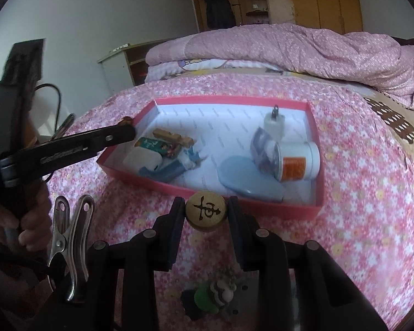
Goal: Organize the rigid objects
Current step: 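Carry the red figure into the box with left while right carries the wooden disc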
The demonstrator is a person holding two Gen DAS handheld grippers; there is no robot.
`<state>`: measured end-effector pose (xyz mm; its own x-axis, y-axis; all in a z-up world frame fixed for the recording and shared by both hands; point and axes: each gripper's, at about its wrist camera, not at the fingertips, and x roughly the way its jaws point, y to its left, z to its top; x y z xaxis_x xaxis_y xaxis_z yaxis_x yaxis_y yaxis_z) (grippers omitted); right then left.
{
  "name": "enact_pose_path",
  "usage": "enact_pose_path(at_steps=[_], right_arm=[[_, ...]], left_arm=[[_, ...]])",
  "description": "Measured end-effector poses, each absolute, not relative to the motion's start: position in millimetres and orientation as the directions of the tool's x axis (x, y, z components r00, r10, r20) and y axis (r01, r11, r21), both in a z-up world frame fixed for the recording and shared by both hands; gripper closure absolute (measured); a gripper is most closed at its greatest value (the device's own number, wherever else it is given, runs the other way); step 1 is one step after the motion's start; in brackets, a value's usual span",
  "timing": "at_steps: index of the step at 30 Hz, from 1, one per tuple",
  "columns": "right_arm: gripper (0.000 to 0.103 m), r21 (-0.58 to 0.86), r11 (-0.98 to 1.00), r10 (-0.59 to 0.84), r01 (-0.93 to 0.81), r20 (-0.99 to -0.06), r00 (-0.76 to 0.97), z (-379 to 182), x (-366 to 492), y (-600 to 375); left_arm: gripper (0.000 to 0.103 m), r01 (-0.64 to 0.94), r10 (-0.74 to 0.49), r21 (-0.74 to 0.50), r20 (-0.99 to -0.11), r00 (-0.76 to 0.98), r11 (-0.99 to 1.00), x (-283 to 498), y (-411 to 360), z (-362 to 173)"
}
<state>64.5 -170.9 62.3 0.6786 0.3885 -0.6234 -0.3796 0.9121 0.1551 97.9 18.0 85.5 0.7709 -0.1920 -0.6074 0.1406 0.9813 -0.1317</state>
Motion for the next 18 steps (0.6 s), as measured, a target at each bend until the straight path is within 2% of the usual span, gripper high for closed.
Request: enact_pose_path(at_steps=[18], right_arm=[[0.071,0.171,0.903,0.409,-0.394,-0.618,0.671,64,87,-162]], left_arm=[[0.08,0.079,-0.111,-0.079,-0.649,0.753,0.994,183,14,65]])
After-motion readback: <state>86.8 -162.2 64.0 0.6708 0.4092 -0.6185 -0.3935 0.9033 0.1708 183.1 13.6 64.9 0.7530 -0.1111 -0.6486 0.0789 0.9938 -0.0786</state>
